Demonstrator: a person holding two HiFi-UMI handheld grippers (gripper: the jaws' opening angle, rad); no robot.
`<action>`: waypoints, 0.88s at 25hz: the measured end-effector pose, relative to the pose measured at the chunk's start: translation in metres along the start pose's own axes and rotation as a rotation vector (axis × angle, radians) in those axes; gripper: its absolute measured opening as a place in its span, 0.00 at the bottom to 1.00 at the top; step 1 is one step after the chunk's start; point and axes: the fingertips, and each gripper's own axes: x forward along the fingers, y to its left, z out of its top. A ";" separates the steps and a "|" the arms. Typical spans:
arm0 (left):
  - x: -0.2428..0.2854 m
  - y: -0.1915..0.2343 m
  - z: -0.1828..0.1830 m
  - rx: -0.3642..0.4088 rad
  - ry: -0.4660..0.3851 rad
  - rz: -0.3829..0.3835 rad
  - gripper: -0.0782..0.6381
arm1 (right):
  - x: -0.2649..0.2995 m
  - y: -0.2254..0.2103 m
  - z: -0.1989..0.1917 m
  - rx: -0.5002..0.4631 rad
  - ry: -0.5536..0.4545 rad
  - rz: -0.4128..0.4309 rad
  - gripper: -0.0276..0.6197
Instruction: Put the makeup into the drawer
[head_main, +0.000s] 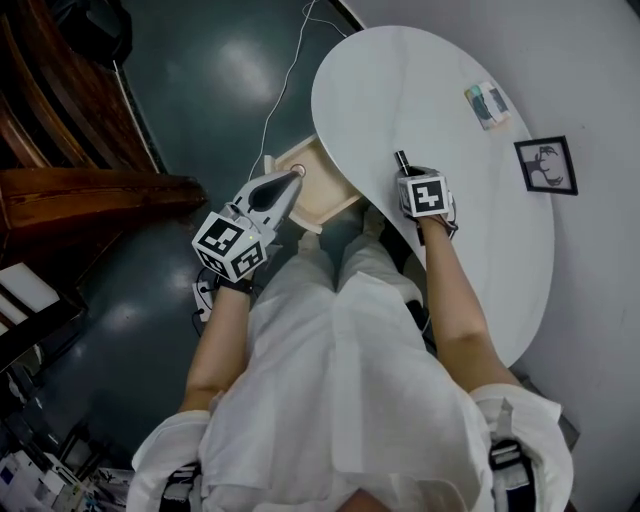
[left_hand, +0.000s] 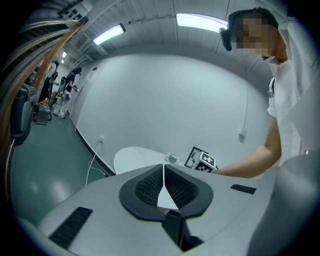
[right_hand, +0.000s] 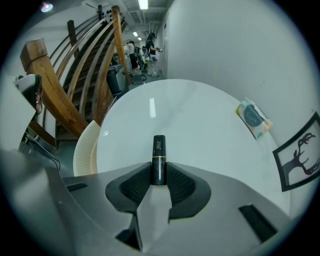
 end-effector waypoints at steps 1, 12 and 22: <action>-0.004 0.002 0.000 -0.002 -0.005 0.010 0.13 | 0.002 0.006 0.003 -0.012 0.002 0.009 0.18; -0.057 0.023 -0.005 -0.031 -0.054 0.112 0.13 | 0.008 0.059 0.047 -0.153 -0.042 0.012 0.18; -0.095 0.038 -0.010 -0.055 -0.084 0.183 0.13 | 0.019 0.127 0.067 -0.239 -0.049 0.112 0.18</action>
